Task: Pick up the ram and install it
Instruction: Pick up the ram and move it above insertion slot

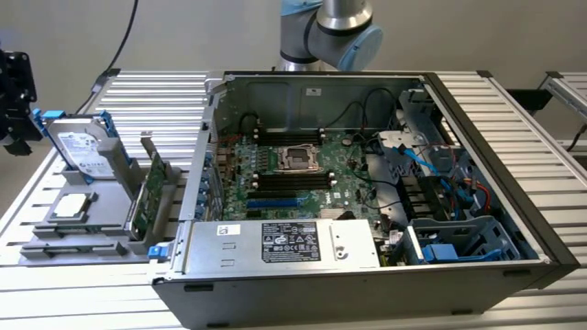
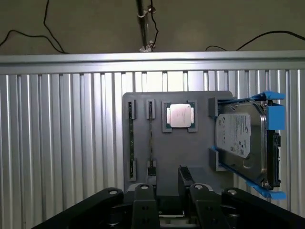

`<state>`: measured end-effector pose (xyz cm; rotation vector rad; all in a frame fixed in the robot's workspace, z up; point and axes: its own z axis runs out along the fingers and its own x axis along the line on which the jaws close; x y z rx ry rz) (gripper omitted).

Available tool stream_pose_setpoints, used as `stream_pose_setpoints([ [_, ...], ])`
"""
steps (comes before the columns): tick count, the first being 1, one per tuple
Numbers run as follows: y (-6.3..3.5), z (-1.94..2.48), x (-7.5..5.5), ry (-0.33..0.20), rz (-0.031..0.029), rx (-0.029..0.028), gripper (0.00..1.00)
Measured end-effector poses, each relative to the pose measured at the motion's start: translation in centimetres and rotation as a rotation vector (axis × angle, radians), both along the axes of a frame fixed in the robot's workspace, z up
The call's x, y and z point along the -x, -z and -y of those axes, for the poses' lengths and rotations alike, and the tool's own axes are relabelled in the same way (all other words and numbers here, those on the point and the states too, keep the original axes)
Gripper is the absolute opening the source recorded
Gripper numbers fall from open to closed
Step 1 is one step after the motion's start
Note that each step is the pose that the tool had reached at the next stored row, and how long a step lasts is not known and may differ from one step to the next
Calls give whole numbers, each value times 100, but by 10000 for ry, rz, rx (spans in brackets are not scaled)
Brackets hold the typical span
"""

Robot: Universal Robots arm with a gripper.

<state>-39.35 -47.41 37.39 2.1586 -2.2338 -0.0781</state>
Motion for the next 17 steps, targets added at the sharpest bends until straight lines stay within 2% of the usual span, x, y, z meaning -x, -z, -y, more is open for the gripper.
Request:
stream_pose_setpoints([
  [1,0,1,0,-1,0,0,29],
  [2,3,3,-1,-1,3,-2,36],
  [6,62,30,4,-5,-1,0,36],
  [9,118,90,6,-19,-1,-1,36],
  [13,190,198,6,-44,0,-18,36],
  [17,264,264,6,-103,1,-26,36],
])
